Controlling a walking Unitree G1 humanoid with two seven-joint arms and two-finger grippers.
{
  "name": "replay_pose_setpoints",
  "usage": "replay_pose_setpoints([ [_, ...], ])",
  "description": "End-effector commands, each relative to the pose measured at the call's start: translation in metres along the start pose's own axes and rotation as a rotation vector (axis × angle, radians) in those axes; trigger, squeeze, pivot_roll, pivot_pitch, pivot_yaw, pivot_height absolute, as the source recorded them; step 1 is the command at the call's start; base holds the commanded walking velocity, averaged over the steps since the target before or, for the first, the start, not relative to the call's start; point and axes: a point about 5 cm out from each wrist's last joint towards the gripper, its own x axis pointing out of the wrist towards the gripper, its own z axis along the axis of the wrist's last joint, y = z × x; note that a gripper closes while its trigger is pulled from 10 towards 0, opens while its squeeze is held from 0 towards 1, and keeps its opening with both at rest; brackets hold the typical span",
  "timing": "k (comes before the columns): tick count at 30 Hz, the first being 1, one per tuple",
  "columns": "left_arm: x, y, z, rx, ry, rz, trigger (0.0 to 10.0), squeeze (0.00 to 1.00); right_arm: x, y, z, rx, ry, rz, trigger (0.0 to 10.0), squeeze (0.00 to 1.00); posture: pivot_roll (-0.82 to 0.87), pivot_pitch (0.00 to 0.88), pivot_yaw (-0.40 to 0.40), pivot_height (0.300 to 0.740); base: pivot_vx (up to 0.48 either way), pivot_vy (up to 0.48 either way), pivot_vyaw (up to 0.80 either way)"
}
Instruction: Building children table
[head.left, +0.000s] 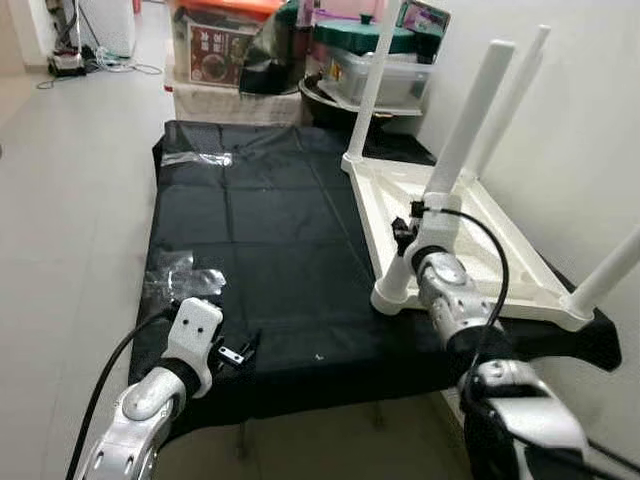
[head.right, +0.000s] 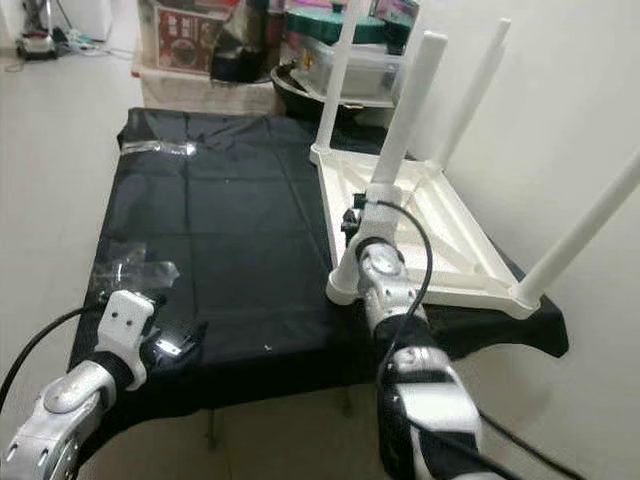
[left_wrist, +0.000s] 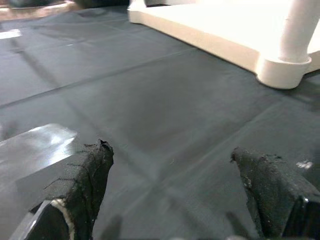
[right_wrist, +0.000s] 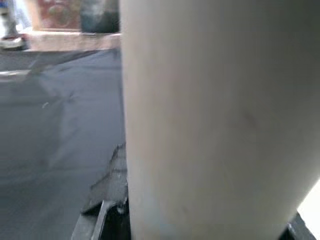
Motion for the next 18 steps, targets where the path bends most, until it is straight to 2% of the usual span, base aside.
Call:
replay_pose_setpoints([
  [1,0.003,-0.005,0.002,0.001,-0.005,-0.031,10.0,0.0,-0.005,0.015,-0.017,-0.048,0.047,0.113,10.0,0.0,0.15,0.0,-0.175,0.74,0.0,0.0,0.0],
  [2,0.004,-0.005,0.002,0.002,-0.005,-0.031,10.0,0.0,-0.005,0.017,-0.015,-0.042,0.017,0.123,10.0,0.93,0.15,0.0,-0.175,0.74,0.0,0.0,0.0],
  [4,0.004,-0.005,0.002,0.002,-0.005,-0.031,10.0,0.0,-0.005,0.017,-0.015,-0.042,0.017,0.123,10.0,0.93,0.15,0.0,-0.175,0.74,0.0,0.0,0.0],
  [5,0.004,-0.005,0.003,0.002,-0.006,-0.031,10.0,0.0,-0.006,0.018,-0.015,-0.029,0.002,0.139,10.0,1.0,0.14,0.0,-0.175,0.74,0.0,0.0,0.0],
  [7,0.003,-0.005,0.003,0.0,-0.007,-0.03,10.0,0.0,-0.009,0.016,-0.007,-0.017,-0.05,0.135,10.0,1.0,0.14,0.0,-0.175,0.74,0.0,0.0,0.0],
  [12,0.001,-0.005,0.002,-0.001,-0.007,-0.026,10.0,0.0,-0.015,0.012,0.002,-0.022,-0.1,0.128,10.0,1.0,0.13,0.0,-0.17,0.74,0.0,0.0,0.0],
  [13,0.0,-0.005,0.003,0.004,-0.009,-0.015,10.0,0.0,-0.022,0.007,0.006,-0.032,-0.122,0.108,10.0,1.0,0.12,0.0,-0.167,0.74,0.0,0.0,0.0],
  [14,0.0,-0.005,0.003,0.004,-0.009,-0.015,10.0,0.0,-0.022,0.007,0.006,-0.032,-0.122,0.108,10.0,1.0,0.12,0.0,-0.167,0.74,0.0,0.0,0.0],
  [16,-0.003,-0.006,0.006,0.011,-0.02,0.021,10.0,0.0,-0.045,-0.005,0.009,-0.061,-0.149,0.062,10.0,1.0,0.1,0.0,-0.155,0.74,0.0,0.0,0.0],
  [17,-0.003,-0.006,0.006,0.011,-0.02,0.021,10.0,0.0,-0.045,-0.005,0.009,-0.061,-0.149,0.062,10.0,1.0,0.1,0.0,-0.155,0.74,0.0,0.0,0.0],
  [18,-0.004,-0.005,0.007,0.018,-0.021,0.037,10.0,0.0,-0.054,-0.009,0.009,-0.069,-0.148,0.048,10.0,1.0,0.1,0.0,-0.155,0.74,0.0,0.0,0.0],
])
